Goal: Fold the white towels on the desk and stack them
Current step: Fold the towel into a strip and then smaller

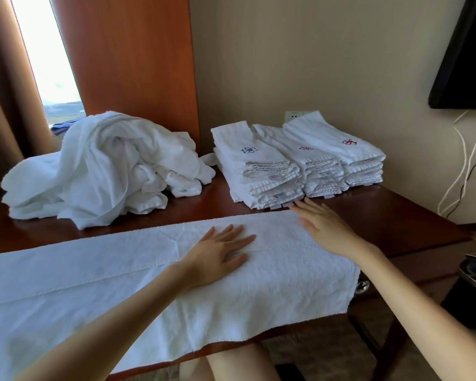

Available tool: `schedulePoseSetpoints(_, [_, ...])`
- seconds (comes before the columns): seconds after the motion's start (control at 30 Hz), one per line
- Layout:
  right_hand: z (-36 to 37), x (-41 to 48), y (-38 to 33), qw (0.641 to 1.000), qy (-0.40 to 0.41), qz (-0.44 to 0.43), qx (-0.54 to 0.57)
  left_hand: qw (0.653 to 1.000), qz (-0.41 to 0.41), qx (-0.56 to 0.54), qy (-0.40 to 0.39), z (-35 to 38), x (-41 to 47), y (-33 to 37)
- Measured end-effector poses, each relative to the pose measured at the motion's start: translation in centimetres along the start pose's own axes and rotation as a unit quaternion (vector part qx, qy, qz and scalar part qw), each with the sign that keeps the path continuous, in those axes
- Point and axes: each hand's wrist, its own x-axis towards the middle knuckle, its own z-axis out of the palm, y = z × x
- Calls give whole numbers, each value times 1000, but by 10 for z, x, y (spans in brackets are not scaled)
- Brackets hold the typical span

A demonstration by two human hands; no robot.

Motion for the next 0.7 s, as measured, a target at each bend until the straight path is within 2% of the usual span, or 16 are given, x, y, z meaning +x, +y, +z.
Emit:
schedulePoseSetpoints(0.1, [26,10,2,995,-96,22,-4,1000,2,13,-27,0,-1,-1])
schedulePoseSetpoints(0.4, [30,19,16,994,-108,34,-7,997,-3,25,-76,-4,-1,0])
schedulePoseSetpoints(0.47, [26,16,13,995,-82,39,32,996,-23,24,-84,-7,2,4])
schedulePoseSetpoints(0.53, [20,6,12,988,-37,53,139,995,-41,34,-86,-8,7,14])
schedulePoseSetpoints(0.6, [15,-12,13,972,14,69,224,996,-19,48,-70,-8,12,31])
schedulePoseSetpoints(0.7, [12,-50,17,972,111,98,184,995,72,50,-41,-2,22,68])
